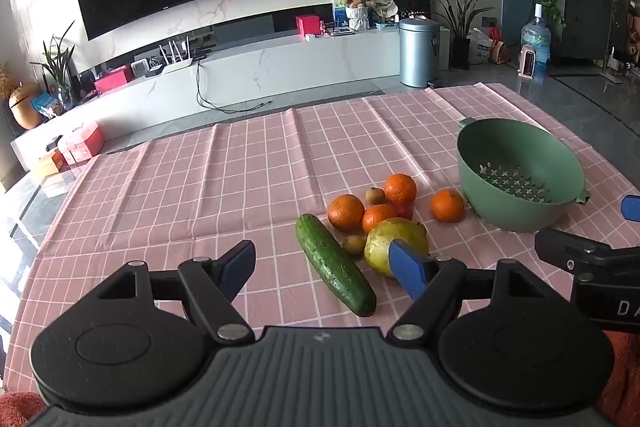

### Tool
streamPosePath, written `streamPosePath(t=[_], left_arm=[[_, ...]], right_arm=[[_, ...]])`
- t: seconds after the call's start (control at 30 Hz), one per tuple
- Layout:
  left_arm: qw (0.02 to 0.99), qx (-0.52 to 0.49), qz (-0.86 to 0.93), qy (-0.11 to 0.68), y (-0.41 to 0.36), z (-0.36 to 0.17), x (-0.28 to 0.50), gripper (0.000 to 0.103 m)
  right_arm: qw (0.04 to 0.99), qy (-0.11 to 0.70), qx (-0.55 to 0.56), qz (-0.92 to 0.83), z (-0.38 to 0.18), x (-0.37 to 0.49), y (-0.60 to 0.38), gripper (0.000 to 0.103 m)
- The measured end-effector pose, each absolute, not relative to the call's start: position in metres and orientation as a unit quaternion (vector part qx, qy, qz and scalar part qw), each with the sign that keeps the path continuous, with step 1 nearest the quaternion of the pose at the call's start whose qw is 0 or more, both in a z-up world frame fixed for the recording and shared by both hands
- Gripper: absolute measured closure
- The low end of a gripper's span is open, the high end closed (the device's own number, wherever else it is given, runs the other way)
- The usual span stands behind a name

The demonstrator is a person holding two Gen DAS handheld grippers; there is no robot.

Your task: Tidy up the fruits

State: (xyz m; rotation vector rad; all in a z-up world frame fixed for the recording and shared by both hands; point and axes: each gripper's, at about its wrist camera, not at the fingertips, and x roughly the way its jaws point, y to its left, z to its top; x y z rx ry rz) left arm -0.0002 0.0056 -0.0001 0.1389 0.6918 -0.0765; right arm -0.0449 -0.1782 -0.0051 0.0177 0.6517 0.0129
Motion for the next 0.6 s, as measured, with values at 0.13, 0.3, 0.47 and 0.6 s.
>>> streamPosePath(t=[0.13, 0.3, 0.47, 0.6], left_arm=[[0.934, 0.075, -0.033, 0.348, -0.002, -0.001, 0.002, 0.014], [0.933, 0.064, -0.033, 0.354, 0.002, -0.005, 0.004, 0.015], [0.932, 0.065, -0.036, 0.354, 0.002, -0.003, 0.001, 0.015], [0.932, 0.065, -0.035, 0.355, 0.0, -0.004, 0.002, 0.015]], right_arm=[[0.945, 0.326, 0.009, 0.008, -0.004, -0.043, -0.177, 0.004], [0.945, 0.328, 0.012, 0.008, -0.014, -0.044, -0.179, 0.004], [0.943, 0.332, 0.013, 0.004, -0.008, -0.042, -0.178, 0.004], [0.943, 0.333, 0.014, 0.003, -0.008, -0.041, -0.178, 0.004]])
